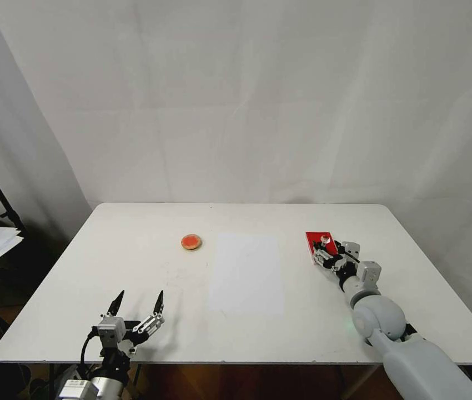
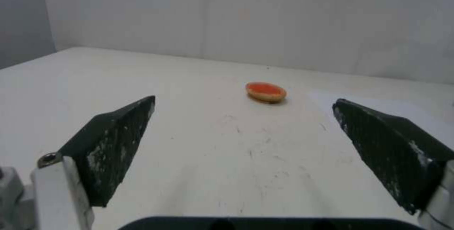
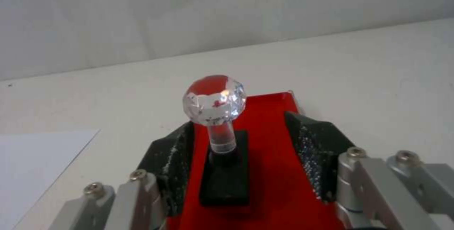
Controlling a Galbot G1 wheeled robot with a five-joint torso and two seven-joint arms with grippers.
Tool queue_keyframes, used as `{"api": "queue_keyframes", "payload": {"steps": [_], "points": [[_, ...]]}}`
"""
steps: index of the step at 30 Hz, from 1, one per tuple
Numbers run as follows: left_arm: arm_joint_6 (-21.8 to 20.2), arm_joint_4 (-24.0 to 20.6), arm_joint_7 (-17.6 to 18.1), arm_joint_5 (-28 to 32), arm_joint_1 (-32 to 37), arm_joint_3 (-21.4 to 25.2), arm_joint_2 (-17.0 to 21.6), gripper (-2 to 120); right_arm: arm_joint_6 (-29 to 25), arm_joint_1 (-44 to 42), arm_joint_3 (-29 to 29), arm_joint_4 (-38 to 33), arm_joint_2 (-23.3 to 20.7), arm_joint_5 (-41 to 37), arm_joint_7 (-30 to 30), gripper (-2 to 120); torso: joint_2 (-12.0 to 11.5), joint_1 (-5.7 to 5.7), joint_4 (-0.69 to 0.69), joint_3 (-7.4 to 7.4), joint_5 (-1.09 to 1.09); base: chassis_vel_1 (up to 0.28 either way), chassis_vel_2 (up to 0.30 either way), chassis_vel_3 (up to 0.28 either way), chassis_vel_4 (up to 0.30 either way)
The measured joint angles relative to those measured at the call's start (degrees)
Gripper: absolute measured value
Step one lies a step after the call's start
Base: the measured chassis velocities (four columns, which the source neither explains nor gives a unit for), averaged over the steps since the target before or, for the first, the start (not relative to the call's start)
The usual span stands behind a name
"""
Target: Pick up the stamp from the ink pad and place it onto another ink pad.
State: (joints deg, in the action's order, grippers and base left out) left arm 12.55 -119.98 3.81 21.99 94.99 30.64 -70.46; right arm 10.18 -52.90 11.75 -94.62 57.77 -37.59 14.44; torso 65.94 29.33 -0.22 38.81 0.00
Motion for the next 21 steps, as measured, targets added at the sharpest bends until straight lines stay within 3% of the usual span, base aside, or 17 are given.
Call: {"api": "queue_keyframes", "payload": {"steps": [11, 21], "points": [[0.0, 0.0, 0.0, 0.0, 0.0, 0.0, 0.0, 100, -0.13, 0.08, -0.45, 0.62, -0.42, -0.05, -0.13, 11, 0.0, 0.0, 0.0, -0.01, -0.01, 0.0, 0.0, 0.0, 0.0], [0.0, 0.0, 0.0, 0.0, 0.0, 0.0, 0.0, 100, -0.35, -0.02, -1.18, -0.14, -1.48, 0.18, -0.6, 10, 0.0, 0.0, 0.0, 0.0, 0.02, 0.0, 0.0, 0.0, 0.0]]}}
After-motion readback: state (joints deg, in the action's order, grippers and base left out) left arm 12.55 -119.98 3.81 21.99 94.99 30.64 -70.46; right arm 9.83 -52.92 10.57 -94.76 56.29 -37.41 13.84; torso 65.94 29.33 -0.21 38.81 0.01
